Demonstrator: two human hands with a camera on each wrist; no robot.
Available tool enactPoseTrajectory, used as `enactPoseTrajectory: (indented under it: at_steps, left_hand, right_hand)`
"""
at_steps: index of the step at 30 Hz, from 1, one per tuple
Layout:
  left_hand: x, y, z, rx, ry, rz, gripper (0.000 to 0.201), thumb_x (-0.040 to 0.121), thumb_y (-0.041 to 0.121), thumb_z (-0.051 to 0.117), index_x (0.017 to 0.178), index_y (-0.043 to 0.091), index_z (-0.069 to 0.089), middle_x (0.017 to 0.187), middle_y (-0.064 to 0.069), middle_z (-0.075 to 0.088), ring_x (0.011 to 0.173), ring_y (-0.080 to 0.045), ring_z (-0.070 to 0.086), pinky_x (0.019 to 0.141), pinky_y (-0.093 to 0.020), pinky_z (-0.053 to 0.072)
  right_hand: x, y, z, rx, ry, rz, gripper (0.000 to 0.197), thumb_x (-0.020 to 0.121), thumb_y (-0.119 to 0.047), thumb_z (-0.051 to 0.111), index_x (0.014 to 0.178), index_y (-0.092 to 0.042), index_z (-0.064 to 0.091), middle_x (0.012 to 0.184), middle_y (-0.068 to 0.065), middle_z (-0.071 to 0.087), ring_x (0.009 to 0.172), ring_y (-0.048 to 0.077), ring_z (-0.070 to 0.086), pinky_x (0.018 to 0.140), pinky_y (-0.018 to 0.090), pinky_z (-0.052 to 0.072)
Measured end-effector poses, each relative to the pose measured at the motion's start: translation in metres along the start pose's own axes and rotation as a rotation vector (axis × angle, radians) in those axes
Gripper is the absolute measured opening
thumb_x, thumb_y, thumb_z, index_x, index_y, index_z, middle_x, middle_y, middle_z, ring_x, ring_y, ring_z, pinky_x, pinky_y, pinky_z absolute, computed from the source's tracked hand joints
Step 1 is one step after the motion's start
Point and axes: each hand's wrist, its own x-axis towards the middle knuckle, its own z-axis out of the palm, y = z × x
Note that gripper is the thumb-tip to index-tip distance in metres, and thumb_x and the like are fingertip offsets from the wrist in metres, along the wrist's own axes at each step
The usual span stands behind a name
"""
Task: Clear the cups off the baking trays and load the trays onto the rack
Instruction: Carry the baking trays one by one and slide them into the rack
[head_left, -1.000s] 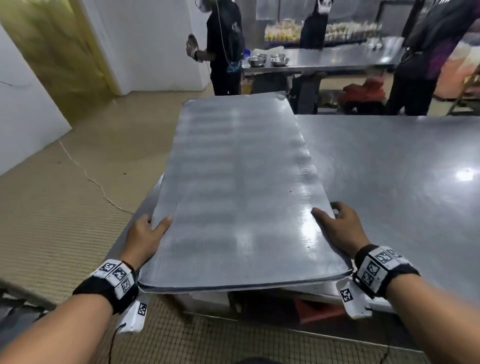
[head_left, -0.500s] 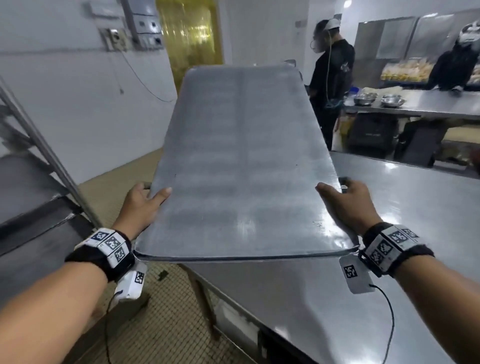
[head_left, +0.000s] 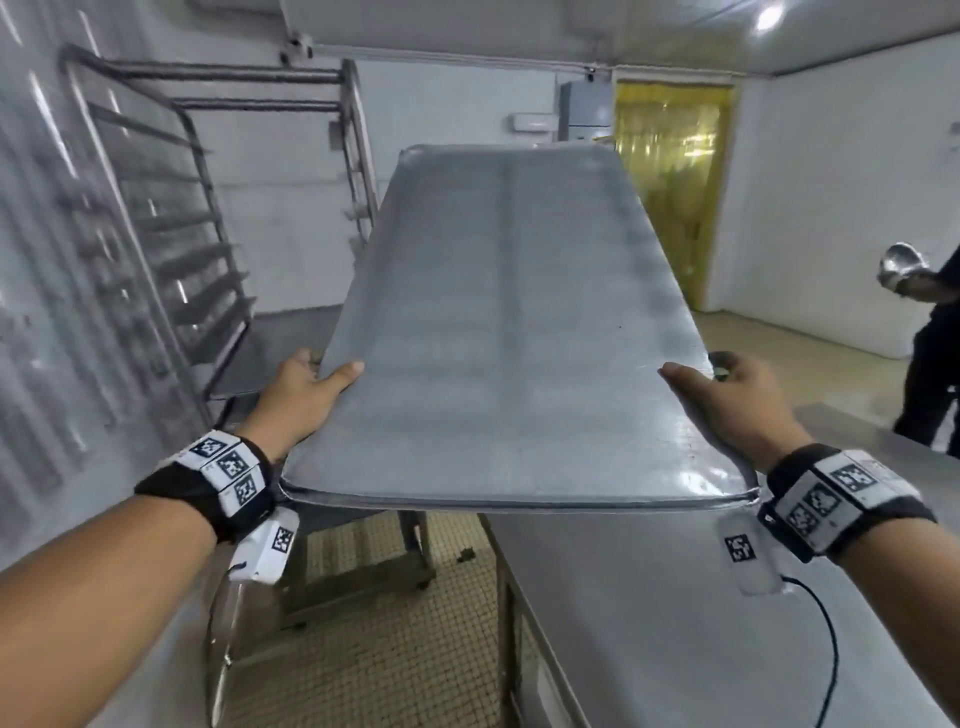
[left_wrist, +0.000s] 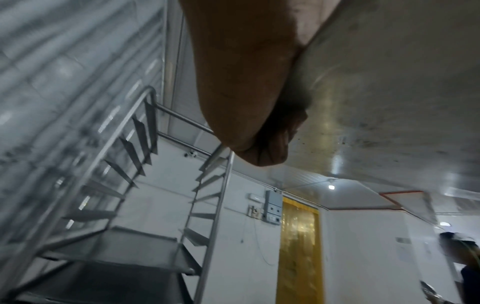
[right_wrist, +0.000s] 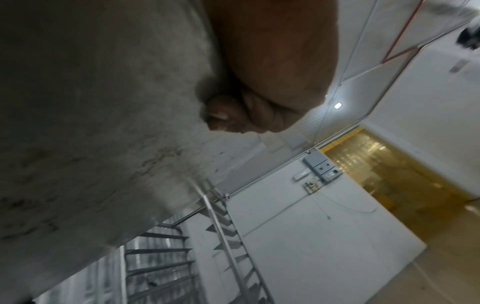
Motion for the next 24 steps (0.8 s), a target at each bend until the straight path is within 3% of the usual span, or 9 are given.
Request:
enactPoseTrajectory:
  at_steps: [2,5,7,10,13,16,19,24]
  left_hand:
    - [-0.012,0.007,-0.030,0.033,0.067,0.012,0.030,0.087,0.040,0.076,0.097,0.018,0.057,0.091,0.005,0.069,0.081,-0.013,0.067,0.069,-0.027,0.052]
    - [-0.027,0.012,-0.075,0.048,0.122,-0.023,0.031,0.088,0.039,0.076,0.101,0.016,0.059,0.094,0.003,0.069,0.078,-0.012,0.067,0.066,-0.025,0.051]
    - [-0.039,0.014,-0.102,0.091,0.146,-0.048,0.030,0.088,0.041,0.075,0.100,0.017,0.063,0.092,0.004,0.071,0.078,-0.013,0.069,0.065,-0.025,0.052]
    - [-0.056,0.011,-0.136,0.144,0.209,-0.079,0.023,0.088,0.040,0.075,0.089,0.023,0.061,0.086,0.007,0.069,0.073,-0.011,0.067,0.061,-0.023,0.050]
    - [-0.072,0.003,-0.162,0.202,0.254,-0.137,0.026,0.088,0.042,0.075,0.092,0.022,0.059,0.086,0.009,0.064,0.073,-0.009,0.062,0.058,-0.023,0.045]
    - [-0.082,-0.014,-0.184,0.248,0.283,-0.204,0.047,0.082,0.050,0.078,0.105,0.012,0.062,0.095,-0.002,0.070,0.080,-0.018,0.068,0.061,-0.026,0.049]
    - [-0.091,-0.029,-0.199,0.243,0.277,-0.257,0.042,0.083,0.046,0.078,0.100,0.010,0.063,0.095,-0.005,0.071,0.077,-0.018,0.068,0.064,-0.026,0.051]
    - [-0.105,-0.054,-0.210,0.304,0.275,-0.351,0.037,0.081,0.045,0.080,0.083,0.012,0.065,0.085,-0.008,0.073,0.072,-0.022,0.069,0.059,-0.028,0.049]
  right_hand:
    - [0.006,-0.016,0.019,0.072,-0.074,-0.019,0.042,0.081,-0.044,0.080,0.095,-0.009,0.062,0.086,0.005,0.075,0.075,0.018,0.070,0.072,0.031,0.053]
    - [0.006,-0.039,0.050,0.199,-0.187,-0.015,0.027,0.084,-0.035,0.081,0.089,-0.016,0.063,0.080,0.008,0.075,0.060,0.008,0.068,0.052,0.017,0.051]
    - [0.005,-0.051,0.071,0.294,-0.252,0.006,0.021,0.086,-0.025,0.079,0.084,-0.013,0.062,0.079,0.011,0.074,0.057,0.004,0.068,0.049,0.012,0.049]
    - [0.001,-0.065,0.101,0.325,-0.337,0.017,0.028,0.087,-0.022,0.079,0.088,-0.001,0.061,0.070,0.008,0.074,0.056,0.005,0.067,0.047,0.011,0.049]
    - [-0.005,-0.077,0.126,0.360,-0.404,0.020,0.028,0.091,-0.014,0.073,0.100,-0.002,0.050,0.047,-0.005,0.063,0.041,-0.001,0.058,0.039,0.008,0.040]
    - [-0.013,-0.080,0.150,0.268,-0.439,-0.011,0.029,0.090,-0.019,0.075,0.091,0.001,0.054,0.042,-0.005,0.053,0.033,-0.001,0.044,0.035,0.010,0.032]
    - [-0.018,-0.079,0.169,0.135,-0.473,-0.046,0.039,0.088,-0.032,0.077,0.079,0.000,0.057,0.045,0.000,0.048,0.033,0.005,0.033,0.035,0.015,0.025]
    - [-0.025,-0.072,0.193,0.002,-0.524,-0.061,0.050,0.085,-0.040,0.078,0.060,-0.012,0.046,0.040,-0.004,0.042,0.033,0.009,0.029,0.037,0.020,0.022]
